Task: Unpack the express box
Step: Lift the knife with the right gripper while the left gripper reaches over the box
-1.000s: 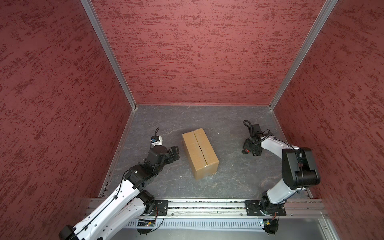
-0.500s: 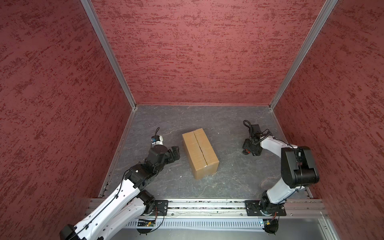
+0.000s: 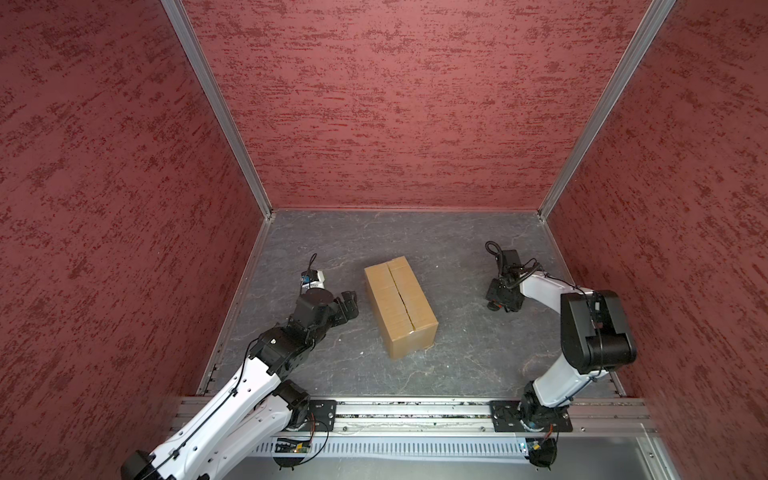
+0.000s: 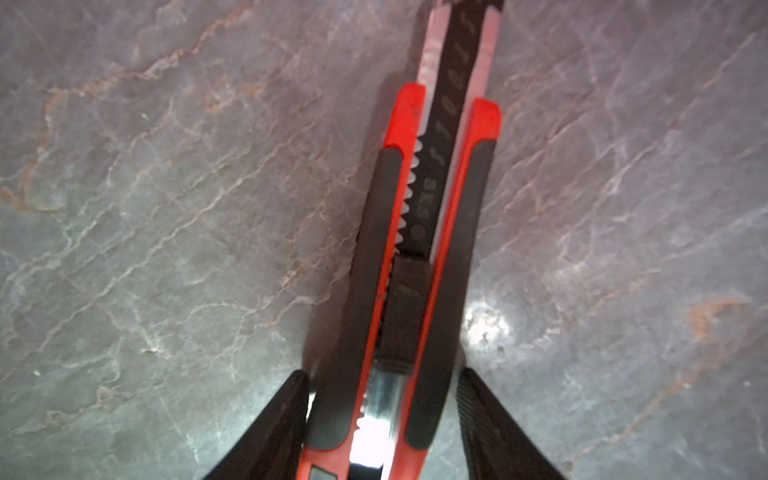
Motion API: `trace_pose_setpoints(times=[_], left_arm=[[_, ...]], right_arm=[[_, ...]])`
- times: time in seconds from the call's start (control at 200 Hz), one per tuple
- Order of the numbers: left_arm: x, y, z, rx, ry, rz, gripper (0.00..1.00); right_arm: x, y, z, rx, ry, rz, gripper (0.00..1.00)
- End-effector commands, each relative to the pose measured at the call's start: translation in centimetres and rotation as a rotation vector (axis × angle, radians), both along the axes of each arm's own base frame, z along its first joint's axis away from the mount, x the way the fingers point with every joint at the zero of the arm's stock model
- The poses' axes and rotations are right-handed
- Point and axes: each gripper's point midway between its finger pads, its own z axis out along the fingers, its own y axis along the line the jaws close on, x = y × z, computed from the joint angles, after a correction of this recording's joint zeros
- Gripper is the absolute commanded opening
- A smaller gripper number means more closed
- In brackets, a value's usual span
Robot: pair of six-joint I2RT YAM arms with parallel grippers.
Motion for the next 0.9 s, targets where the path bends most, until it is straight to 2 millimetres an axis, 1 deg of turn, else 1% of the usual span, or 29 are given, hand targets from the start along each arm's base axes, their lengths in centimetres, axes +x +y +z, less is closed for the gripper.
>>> trace_pose_setpoints(times=[0.0, 0.105, 0.22, 0.371, 0.496, 0.596, 0.792, 0.892], left_arm=[[0.7, -0.4, 1.6, -0.007, -0.033, -0.024, 1.0], [1.0, -0.7, 1.9, -0.006, -0.03, -0.041, 1.0], [1.4, -1.2, 2.7, -0.007, -0.027, -0.077, 1.0], [2.1, -2.5, 3.8, -0.034, -0.014, -0.153, 1.0], [2.8, -3.9, 4.9, -0.055, -0.005, -0.23, 1.0], [3.3, -5.6, 5.8, -0.076, 0.006, -0.311, 1.0], [4.7, -8.6, 6.1, -0.122, 0.055, -0.429, 1.0], [5.4, -10.0, 6.7, -0.146, 0.048, -0.472, 1.0]], right_arm=[[-1.1, -0.2, 0.0, 0.007, 0.01, -0.005, 0.53], [-1.6, 0.1, -0.3, 0.02, 0.014, 0.002, 0.44], [-1.8, 0.4, -0.5, 0.038, 0.018, 0.016, 0.31], [-1.9, 0.9, -0.1, 0.059, 0.004, 0.037, 0.22], [-2.1, 0.9, 0.4, 0.055, -0.001, 0.056, 0.18], [-2.3, 0.9, 1.0, 0.048, -0.002, 0.079, 0.17], [-2.0, 1.3, 2.4, 0.042, -0.027, 0.128, 0.14], [-1.7, 1.8, 3.3, 0.046, -0.047, 0.156, 0.13]])
